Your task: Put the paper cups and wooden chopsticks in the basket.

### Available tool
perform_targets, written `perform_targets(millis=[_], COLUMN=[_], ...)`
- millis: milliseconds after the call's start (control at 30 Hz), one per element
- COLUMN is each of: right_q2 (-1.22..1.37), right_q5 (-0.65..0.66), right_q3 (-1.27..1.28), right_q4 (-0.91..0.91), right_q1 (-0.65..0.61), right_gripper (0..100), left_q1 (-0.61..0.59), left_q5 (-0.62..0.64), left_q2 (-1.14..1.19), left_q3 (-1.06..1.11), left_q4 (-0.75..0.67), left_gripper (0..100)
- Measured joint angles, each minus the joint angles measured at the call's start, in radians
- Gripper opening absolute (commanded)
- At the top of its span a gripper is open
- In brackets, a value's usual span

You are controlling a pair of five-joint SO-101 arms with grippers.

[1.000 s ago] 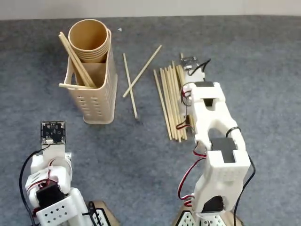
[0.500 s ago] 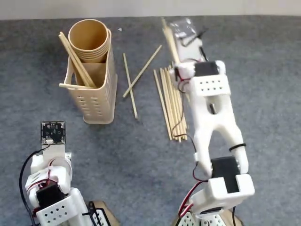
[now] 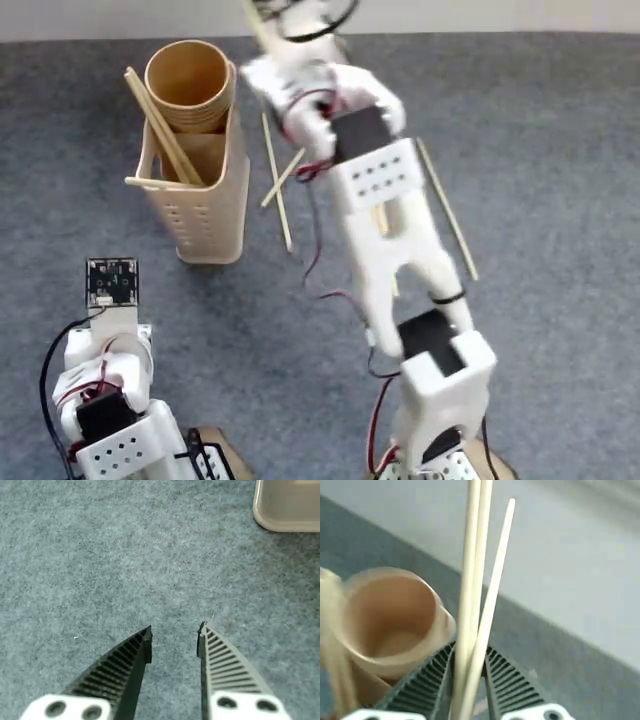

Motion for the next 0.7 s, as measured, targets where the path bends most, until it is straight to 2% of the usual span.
perform_targets(millis=[233, 467, 700], right_q2=[0.005, 0.003, 0.005], right_q5=[-0.189, -0.207, -0.207], right_q3=[-0.097, -0.163, -0.163], right_q4=[-0.015, -0.048, -0.098], right_q1=[-0.12, -0.198, -0.199], right_gripper=[2.6, 1.9, 1.9], left_q1=[0.0, 0.037, 0.044], left_q5=[0.0, 0.0, 0.0], left_q2=[0.0, 0.0, 0.0], left_q3=[0.0, 0.028, 0.028], left_q4=[0.0, 0.0, 0.0], left_gripper=[17, 17, 17])
